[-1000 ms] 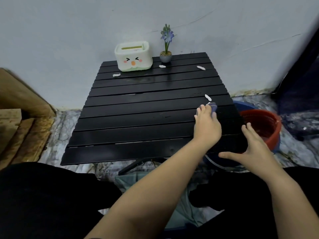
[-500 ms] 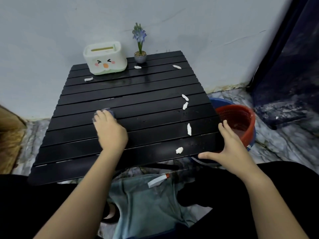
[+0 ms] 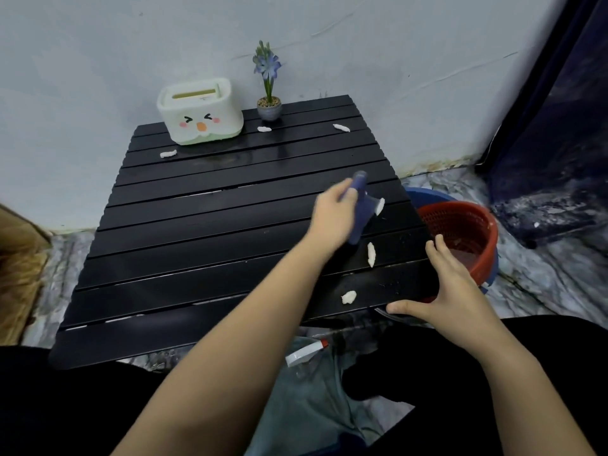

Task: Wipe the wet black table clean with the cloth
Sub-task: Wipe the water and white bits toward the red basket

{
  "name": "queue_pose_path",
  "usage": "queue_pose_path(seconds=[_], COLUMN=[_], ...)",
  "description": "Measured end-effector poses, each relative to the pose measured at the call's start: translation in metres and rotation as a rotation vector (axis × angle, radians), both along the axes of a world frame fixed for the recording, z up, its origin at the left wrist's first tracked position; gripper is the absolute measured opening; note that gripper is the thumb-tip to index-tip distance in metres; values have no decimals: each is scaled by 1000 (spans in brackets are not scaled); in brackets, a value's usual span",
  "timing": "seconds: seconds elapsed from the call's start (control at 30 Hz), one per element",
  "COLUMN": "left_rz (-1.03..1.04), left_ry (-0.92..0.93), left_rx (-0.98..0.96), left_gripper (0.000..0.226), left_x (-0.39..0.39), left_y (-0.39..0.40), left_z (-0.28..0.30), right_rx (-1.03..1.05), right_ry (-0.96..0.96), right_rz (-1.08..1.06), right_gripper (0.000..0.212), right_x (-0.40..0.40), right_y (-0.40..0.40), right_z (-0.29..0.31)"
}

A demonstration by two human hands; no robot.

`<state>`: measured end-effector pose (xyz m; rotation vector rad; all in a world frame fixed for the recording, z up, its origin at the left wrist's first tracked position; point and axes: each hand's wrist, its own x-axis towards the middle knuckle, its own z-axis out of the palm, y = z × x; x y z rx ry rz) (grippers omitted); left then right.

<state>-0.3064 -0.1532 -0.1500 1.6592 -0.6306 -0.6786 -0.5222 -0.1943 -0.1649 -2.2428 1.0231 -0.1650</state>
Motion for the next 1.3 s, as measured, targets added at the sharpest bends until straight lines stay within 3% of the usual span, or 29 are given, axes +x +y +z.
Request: queue_pose_path(seconds=[0.1, 0.2, 0.27, 0.37, 0.43, 0.5, 0.67, 0.9, 0.97, 1.03, 1.17, 1.23, 1.3], left_rz=[199, 363, 402, 345, 315, 353, 296, -101, -262, -382, -223, -86, 40], left_ry=[64, -173, -374, -535, -688, -773, -838, -936, -906, -738, -330, -303, -397], left_rx=[-154, -79, 117, 506, 698, 757, 674, 467, 366, 250, 79, 28, 40], left_gripper=[26, 32, 45, 68, 69, 58, 50, 46, 36, 35, 34, 36, 38], left_x=[40, 85, 114, 140, 145, 142, 103, 8, -16, -23, 5, 27, 49], left_y=[36, 90, 128, 161, 162, 147, 68, -71, -92, -103, -91, -70, -36], left_z=[20, 25, 14, -17, -38, -51, -54, -41, -32, -26, -13, -5, 6], right_rx=[26, 47, 51, 40, 41, 45, 72, 59, 54, 66, 55, 50, 55], right_ry=[-6, 10, 15, 16, 14, 9, 14, 28, 24, 16, 3, 10, 28], right_rz=[-11, -11, -10, -21, -31, -34, -37, -16, -13, -16, -19, -23, -20], right_gripper=[142, 141, 141, 144, 144, 143, 141, 141, 140, 139, 139, 138, 134], right_x=[0, -1, 0, 1, 2, 2, 3, 2, 1, 1, 1, 0, 0], right_y=[1, 1, 1, 1, 2, 3, 4, 0, 0, 1, 2, 3, 3], right_z=[1, 3, 4, 5, 5, 5, 8, 3, 2, 3, 5, 5, 7])
